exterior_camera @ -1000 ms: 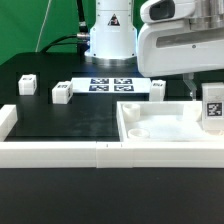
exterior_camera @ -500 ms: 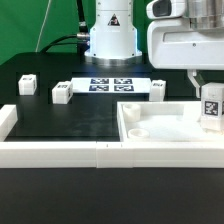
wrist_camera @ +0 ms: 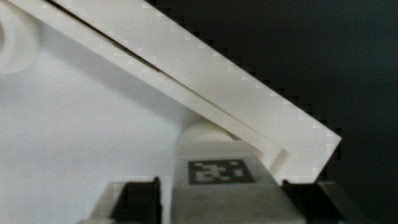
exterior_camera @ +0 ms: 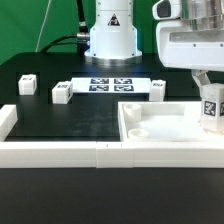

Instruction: Assemble one leg

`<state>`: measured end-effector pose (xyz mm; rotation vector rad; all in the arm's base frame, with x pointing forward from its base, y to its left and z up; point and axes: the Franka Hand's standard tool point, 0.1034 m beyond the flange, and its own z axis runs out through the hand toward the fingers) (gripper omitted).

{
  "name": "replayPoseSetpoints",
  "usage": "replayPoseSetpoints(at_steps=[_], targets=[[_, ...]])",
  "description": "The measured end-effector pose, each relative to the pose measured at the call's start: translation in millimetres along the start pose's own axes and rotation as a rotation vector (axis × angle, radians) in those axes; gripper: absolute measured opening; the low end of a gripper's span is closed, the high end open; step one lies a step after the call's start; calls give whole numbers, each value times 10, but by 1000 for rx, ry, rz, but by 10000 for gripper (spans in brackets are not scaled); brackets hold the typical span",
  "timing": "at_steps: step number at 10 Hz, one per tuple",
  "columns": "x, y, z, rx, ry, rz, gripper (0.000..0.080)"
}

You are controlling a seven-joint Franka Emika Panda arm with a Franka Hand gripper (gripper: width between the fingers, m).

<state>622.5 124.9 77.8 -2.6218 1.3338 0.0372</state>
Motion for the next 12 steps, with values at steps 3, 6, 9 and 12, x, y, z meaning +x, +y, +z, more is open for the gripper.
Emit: replayPoseSetpoints(at_steps=[3, 6, 9, 12], targets=[[16, 18, 14, -2, -1, -324, 624], [3, 28, 43, -34, 12, -725, 645], [-65, 7, 70, -94, 32, -1087, 649], [-60, 0, 67, -100, 27, -1333, 649]])
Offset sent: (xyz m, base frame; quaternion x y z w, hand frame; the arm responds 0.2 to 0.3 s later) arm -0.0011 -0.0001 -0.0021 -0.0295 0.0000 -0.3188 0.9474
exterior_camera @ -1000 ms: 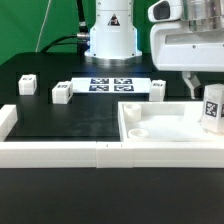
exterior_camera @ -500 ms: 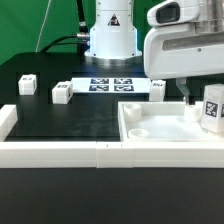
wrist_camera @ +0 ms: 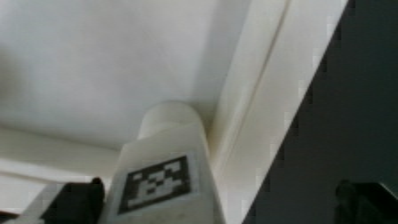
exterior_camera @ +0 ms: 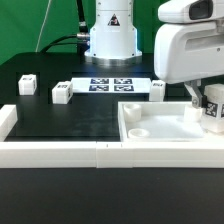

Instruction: Assemble one leg

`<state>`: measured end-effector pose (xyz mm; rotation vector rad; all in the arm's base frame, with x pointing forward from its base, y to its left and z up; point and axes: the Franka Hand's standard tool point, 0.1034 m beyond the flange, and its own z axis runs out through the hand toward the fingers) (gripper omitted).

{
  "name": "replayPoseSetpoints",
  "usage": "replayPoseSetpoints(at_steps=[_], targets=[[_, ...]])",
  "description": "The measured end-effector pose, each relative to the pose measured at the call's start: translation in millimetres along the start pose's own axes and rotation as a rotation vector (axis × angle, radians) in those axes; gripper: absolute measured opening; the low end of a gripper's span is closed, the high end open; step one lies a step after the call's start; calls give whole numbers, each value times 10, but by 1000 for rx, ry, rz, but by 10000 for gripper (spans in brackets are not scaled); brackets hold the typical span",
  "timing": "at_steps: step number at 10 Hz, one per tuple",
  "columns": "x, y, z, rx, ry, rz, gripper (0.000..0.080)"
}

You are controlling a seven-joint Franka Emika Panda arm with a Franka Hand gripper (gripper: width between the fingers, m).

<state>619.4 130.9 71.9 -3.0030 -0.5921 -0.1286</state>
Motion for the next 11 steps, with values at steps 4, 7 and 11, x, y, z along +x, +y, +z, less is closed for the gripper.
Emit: replayPoseSetpoints(at_steps=[4, 7, 11], targets=[[-61, 150, 22, 15, 17, -14, 628], [-62, 156, 22, 15, 17, -11, 299], [-59, 142, 24, 28, 17, 199, 288]])
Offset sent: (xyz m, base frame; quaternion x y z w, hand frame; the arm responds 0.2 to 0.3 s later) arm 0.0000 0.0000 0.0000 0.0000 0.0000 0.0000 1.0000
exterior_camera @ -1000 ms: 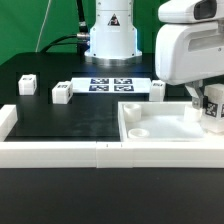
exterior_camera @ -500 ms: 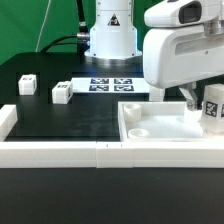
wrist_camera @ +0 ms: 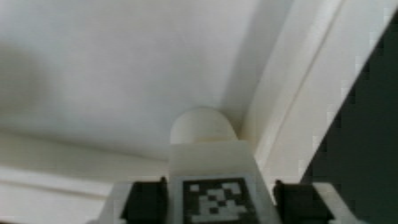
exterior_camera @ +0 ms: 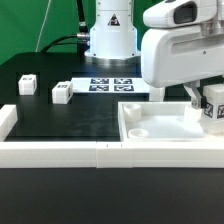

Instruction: Assemble one leg

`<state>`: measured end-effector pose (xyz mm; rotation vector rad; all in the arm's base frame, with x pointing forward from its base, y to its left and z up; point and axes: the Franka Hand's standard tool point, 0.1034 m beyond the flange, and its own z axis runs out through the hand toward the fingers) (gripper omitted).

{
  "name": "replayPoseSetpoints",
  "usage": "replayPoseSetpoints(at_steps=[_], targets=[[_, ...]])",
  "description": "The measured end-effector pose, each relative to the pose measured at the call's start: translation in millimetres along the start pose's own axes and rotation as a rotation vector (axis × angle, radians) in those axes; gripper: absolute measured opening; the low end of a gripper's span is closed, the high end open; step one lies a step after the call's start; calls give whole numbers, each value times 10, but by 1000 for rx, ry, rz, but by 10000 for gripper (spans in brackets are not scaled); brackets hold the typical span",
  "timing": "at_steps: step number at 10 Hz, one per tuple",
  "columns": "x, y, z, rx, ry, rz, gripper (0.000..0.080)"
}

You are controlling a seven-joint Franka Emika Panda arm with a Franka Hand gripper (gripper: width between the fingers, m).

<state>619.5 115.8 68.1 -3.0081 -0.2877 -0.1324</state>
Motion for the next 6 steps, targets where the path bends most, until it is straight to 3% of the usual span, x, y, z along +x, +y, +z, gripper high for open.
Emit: replayPoseSetpoints(at_steps=[6], targets=[[29, -74, 19, 47, 55, 747, 290]])
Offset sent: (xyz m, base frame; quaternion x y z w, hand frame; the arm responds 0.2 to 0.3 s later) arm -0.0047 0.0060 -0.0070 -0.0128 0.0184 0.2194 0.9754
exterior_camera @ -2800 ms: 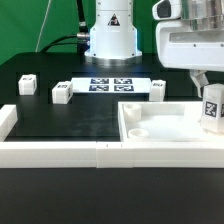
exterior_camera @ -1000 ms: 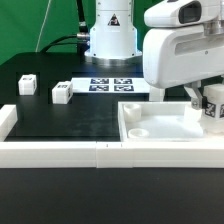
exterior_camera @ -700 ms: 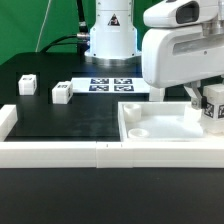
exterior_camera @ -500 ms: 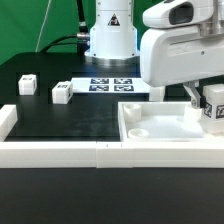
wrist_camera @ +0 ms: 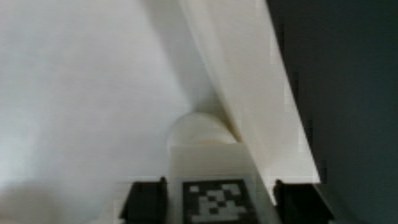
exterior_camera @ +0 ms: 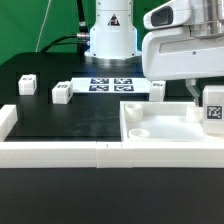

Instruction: Assemble one leg

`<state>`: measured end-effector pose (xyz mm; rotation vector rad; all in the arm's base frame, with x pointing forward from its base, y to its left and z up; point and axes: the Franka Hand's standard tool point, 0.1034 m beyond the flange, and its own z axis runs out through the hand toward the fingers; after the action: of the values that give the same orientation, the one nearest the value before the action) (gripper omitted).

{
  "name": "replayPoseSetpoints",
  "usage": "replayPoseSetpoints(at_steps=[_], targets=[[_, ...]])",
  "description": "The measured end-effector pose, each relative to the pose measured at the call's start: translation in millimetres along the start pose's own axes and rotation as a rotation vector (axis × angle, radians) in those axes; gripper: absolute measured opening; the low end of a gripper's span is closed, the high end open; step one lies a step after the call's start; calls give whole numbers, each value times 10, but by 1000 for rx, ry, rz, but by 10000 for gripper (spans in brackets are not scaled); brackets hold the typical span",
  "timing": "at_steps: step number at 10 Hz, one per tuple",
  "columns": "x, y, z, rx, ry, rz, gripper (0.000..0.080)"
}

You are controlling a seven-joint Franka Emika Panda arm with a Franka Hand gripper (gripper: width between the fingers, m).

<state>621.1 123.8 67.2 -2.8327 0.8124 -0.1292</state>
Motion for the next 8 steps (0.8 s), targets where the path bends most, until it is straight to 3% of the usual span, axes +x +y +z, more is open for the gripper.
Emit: replayPoseSetpoints(at_steps=[2, 6, 7, 8], targets=[[-15, -34, 7, 18, 8, 271, 290], [-16, -50, 5, 33, -4, 478, 290], [-18, -46, 5, 31, -6, 410, 354], [7, -27, -4, 29, -9, 320, 548]])
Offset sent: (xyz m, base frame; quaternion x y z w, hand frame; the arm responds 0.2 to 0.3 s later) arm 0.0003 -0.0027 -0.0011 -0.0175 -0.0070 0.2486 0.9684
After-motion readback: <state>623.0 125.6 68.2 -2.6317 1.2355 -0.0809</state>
